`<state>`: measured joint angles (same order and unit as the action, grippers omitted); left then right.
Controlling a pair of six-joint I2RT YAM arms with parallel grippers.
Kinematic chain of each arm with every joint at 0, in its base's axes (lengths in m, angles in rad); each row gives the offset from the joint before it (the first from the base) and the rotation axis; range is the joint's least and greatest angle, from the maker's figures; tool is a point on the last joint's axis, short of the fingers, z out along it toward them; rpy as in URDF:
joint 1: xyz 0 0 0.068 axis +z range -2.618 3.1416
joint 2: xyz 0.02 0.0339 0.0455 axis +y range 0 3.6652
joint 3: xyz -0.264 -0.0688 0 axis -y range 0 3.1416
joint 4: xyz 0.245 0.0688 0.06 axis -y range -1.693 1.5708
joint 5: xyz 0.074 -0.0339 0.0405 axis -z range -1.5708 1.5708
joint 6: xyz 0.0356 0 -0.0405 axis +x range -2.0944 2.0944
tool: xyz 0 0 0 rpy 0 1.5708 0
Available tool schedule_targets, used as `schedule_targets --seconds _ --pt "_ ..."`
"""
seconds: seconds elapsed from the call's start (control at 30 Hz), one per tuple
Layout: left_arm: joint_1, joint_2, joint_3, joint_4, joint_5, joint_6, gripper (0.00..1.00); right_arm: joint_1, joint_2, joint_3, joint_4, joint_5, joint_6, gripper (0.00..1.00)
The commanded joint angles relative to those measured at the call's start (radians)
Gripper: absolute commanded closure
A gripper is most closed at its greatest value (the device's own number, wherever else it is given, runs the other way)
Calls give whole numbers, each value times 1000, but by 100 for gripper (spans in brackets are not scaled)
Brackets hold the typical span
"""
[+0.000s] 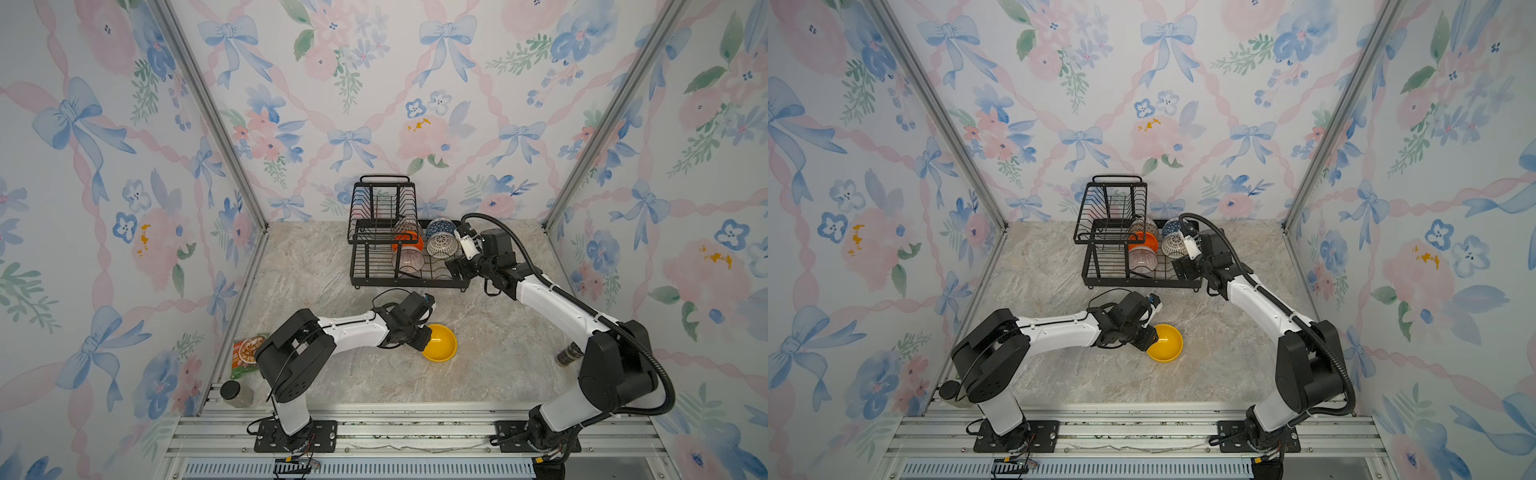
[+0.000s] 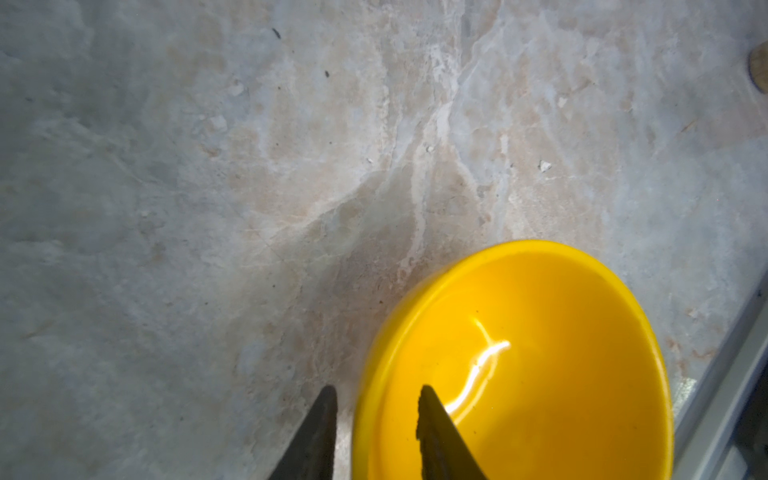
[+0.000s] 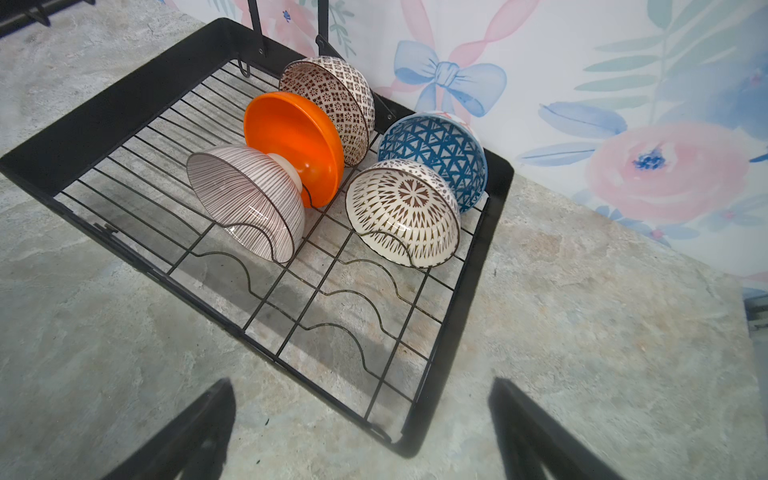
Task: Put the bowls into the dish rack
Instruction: 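Move the left gripper down onto the yellow bowl rim and grasp it, then lift the yellow bowl on edge with the left gripper while the right gripper approaches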
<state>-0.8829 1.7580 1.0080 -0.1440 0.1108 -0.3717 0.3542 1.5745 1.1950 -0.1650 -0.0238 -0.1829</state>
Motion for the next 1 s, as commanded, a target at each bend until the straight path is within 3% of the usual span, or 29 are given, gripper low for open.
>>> schedule_targets --seconds 0.0,0.17,0.57,0.97 --pt "-4 10 13 -1 2 -1 76 -7 -7 17 -15 -18 7 3" --pt "-2 -10 6 -4 -13 2 99 -6 -13 17 -16 -19 7 3" --pt "49 -163 -13 -27 -109 50 100 -3 -52 15 -30 -38 32 3" --pt "110 -278 90 -9 -269 109 100 -3 -190 20 -113 -81 102 3"
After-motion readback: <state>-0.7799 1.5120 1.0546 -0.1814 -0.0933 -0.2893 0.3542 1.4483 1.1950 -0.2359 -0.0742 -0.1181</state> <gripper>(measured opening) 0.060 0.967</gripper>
